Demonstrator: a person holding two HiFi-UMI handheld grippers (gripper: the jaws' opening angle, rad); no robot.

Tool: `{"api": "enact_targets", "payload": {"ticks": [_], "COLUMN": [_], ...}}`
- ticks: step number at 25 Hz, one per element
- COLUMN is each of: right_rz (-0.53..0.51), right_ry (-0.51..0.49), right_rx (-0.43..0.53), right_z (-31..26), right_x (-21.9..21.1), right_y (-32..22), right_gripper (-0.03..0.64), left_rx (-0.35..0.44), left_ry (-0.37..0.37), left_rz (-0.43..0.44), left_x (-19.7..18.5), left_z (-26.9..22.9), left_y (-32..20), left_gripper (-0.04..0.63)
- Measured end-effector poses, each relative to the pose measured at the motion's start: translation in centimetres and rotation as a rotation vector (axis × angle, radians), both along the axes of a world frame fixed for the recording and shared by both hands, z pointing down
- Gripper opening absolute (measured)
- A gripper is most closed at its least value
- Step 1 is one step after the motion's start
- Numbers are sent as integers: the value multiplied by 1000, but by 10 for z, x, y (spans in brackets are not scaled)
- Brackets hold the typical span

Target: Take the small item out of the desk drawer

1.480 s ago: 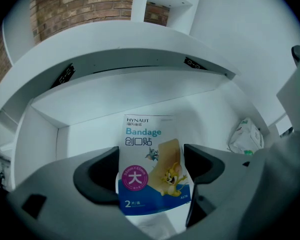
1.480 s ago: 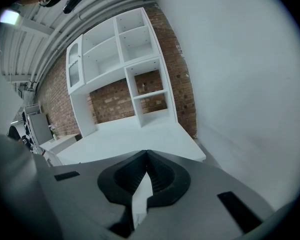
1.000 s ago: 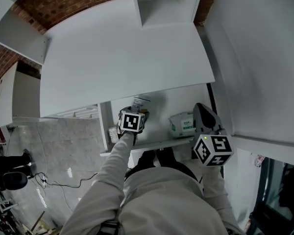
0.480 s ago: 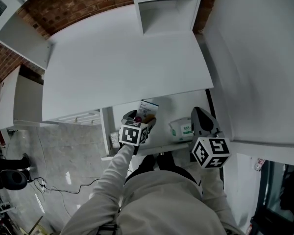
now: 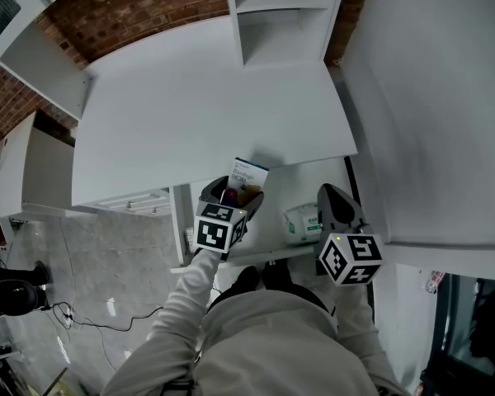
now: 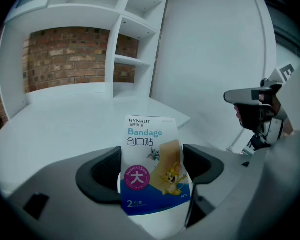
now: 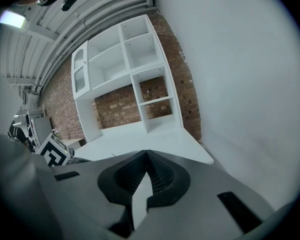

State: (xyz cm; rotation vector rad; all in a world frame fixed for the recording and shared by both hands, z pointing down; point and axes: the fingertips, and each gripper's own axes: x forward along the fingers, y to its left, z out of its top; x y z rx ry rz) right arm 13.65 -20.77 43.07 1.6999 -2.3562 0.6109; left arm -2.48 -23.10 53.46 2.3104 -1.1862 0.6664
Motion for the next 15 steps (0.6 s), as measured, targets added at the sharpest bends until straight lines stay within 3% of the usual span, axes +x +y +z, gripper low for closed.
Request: {"api": "enact_targets", "payload": {"ticks": [15], "right_rz": [-21], "right_ry": [3], "right_rx": [37], "right_z": [-14], "right_x": [-8], "right_y": [5], "right_gripper": [28], "left_rx": [218], "left_ry": [46], "left_rz": [-49], "left_x": [-12], "left_z": [-83], "left_y": [-16], "left_gripper": [400]}}
